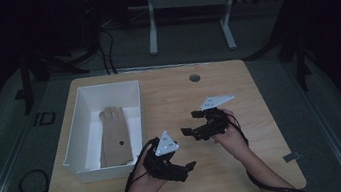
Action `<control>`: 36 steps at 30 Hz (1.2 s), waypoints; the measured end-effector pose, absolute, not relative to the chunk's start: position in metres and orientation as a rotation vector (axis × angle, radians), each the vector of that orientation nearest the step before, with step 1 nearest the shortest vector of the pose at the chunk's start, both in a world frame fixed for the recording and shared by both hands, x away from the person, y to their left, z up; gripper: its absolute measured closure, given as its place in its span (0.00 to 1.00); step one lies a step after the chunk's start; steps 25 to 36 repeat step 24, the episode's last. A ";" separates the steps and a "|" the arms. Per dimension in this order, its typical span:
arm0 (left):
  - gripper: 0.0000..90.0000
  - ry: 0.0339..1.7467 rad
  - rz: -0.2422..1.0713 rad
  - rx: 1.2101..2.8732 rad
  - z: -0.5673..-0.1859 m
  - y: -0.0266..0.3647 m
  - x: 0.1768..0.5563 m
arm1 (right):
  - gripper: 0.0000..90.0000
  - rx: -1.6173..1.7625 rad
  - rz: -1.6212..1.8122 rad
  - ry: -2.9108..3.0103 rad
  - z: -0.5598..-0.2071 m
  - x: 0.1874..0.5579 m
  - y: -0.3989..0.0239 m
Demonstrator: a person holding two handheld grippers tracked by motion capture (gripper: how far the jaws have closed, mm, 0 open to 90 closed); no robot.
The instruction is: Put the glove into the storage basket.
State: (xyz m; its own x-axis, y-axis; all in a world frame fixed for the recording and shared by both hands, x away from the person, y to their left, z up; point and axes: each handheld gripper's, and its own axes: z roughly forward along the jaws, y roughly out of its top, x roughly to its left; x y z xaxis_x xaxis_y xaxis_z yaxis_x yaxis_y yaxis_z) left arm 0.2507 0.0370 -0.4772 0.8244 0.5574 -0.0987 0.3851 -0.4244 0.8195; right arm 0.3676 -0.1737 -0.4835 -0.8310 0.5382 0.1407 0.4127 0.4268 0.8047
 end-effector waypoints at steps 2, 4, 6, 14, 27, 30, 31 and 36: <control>0.17 0.690 0.228 2.068 -0.479 0.036 0.251 | 0.18 0.854 1.370 2.537 -0.488 0.367 -0.175; 0.17 0.684 0.205 2.072 -0.489 0.031 0.251 | 0.18 0.856 1.390 2.547 -0.499 0.365 -0.179; 0.17 0.677 0.193 2.081 -0.495 0.029 0.251 | 0.17 0.842 1.380 2.552 -0.505 0.363 -0.181; 0.17 0.663 0.176 2.119 -0.517 0.025 0.251 | 0.16 0.850 1.333 2.588 -0.527 0.360 -0.189; 0.17 0.667 0.158 2.128 -0.525 0.024 0.250 | 0.16 0.868 1.310 2.596 -0.542 0.359 -0.198; 0.17 0.667 0.158 2.128 -0.525 0.024 0.250 | 0.16 0.868 1.310 2.596 -0.542 0.359 -0.198; 0.17 0.667 0.158 2.128 -0.525 0.024 0.250 | 0.16 0.868 1.310 2.596 -0.542 0.359 -0.198; 0.17 0.667 0.158 2.128 -0.525 0.024 0.250 | 0.16 0.868 1.310 2.596 -0.542 0.359 -0.198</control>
